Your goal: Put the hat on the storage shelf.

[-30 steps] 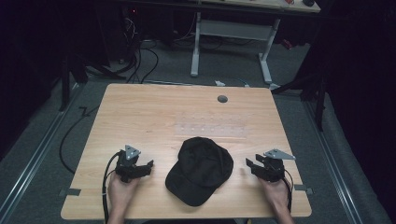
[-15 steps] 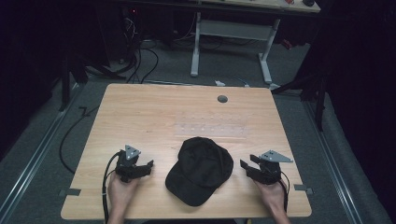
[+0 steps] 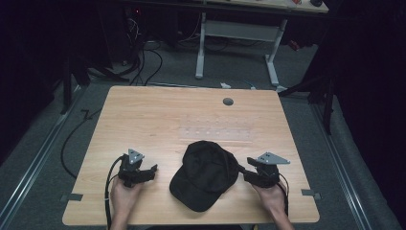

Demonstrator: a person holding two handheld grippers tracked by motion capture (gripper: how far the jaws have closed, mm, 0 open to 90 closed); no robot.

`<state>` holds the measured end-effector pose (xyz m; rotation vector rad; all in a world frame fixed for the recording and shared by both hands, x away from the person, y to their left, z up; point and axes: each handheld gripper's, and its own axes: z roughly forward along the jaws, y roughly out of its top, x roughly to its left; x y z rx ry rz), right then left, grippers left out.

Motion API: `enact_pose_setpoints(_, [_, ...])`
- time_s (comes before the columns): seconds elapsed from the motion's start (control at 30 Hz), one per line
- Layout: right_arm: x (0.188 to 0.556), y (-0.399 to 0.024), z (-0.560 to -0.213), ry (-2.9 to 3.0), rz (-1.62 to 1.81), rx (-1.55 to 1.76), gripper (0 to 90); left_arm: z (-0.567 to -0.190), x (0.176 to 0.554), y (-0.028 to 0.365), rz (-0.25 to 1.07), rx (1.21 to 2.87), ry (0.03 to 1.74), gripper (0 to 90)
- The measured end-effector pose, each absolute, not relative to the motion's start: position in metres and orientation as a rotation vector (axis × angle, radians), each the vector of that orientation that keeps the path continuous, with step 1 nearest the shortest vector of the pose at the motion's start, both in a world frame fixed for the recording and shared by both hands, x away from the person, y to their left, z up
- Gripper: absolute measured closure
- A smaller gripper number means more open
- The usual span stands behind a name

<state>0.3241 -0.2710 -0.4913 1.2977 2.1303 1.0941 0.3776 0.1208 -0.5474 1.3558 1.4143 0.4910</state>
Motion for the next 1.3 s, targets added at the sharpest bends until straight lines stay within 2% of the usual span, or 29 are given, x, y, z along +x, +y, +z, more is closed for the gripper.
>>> enact_pose_setpoints(0.4, [0.343,-0.253,-0.502,2.177,1.057,1.342,46.5,-0.547,0.378,0.121,0.489,1.359,1.413,22.4])
enact_pose_setpoints(0.77, [0.359,-0.252,-0.519,2.235,1.009,1.389,44.5,-0.547,0.379,0.120,0.488,1.353,1.416,22.6])
enact_pose_setpoints(1.1, [0.359,-0.250,-0.529,2.208,0.938,1.325,43.5,-0.547,0.380,0.119,0.497,1.351,1.420,22.7])
enact_pose_setpoints(1.13, [0.360,-0.247,-0.528,2.214,0.919,1.315,47.6,-0.547,0.380,0.119,0.496,1.351,1.420,22.7])
enact_pose_setpoints(1.17, [0.360,-0.247,-0.528,2.214,0.919,1.315,47.6,-0.547,0.380,0.119,0.496,1.351,1.420,22.7])
enact_pose_setpoints(1.2, [0.357,-0.246,-0.529,2.212,0.929,1.308,54.3,-0.547,0.380,0.118,0.495,1.347,1.421,22.7])
enact_pose_setpoints(1.23, [0.357,-0.246,-0.529,2.212,0.929,1.308,54.3,-0.547,0.380,0.119,0.496,1.350,1.420,22.7])
enact_pose_setpoints(1.27, [0.356,-0.245,-0.529,2.219,0.941,1.283,60.4,-0.547,0.380,0.119,0.497,1.350,1.421,22.8])
enact_pose_setpoints(1.3, [0.357,-0.244,-0.529,2.227,0.943,1.273,62.5,-0.547,0.380,0.119,0.497,1.350,1.421,22.8])
